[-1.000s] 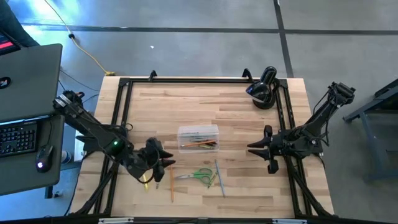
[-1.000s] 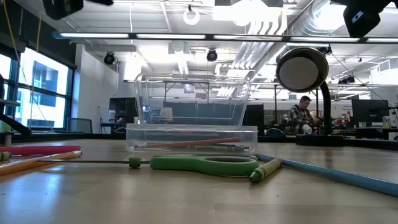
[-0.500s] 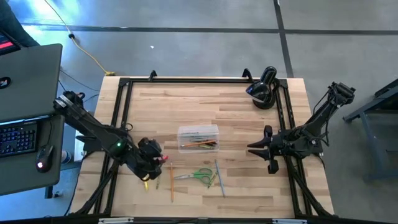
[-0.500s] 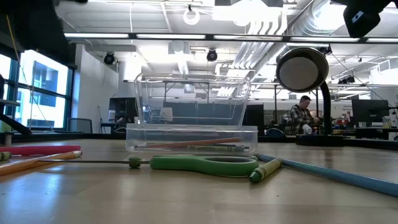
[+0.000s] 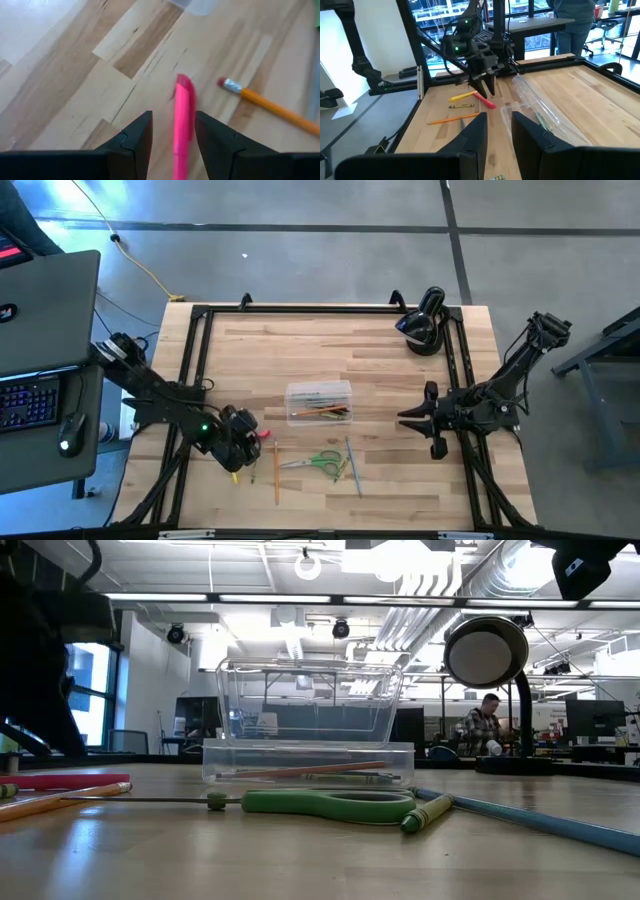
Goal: Pick & place school supplies into a supply box
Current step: Put the pink pen into the supply box
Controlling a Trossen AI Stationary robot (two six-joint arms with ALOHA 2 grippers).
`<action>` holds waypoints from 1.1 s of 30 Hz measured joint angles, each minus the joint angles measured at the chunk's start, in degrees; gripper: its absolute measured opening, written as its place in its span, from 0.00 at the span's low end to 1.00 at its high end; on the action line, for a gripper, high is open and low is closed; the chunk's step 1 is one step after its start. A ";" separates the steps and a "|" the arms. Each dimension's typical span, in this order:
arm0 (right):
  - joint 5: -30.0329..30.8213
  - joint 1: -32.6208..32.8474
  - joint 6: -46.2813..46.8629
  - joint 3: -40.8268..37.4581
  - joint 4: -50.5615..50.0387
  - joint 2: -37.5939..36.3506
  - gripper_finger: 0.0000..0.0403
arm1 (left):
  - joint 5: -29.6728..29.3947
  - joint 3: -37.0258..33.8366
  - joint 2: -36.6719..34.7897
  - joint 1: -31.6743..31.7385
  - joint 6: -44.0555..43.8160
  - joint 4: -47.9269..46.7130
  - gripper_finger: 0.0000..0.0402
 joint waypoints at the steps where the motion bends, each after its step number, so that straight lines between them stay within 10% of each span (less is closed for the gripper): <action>1: 0.00 0.00 -0.03 0.00 -0.01 0.00 0.17 | -0.25 -0.47 0.55 0.03 -0.01 0.94 0.45; 20: 3.94 0.00 -0.05 0.00 0.00 0.00 0.17 | -4.22 -2.61 10.60 -0.08 -6.31 9.44 0.45; 33: 4.11 0.01 -0.21 0.00 0.00 0.00 0.17 | -20.28 -2.87 18.26 0.13 -10.43 19.27 0.33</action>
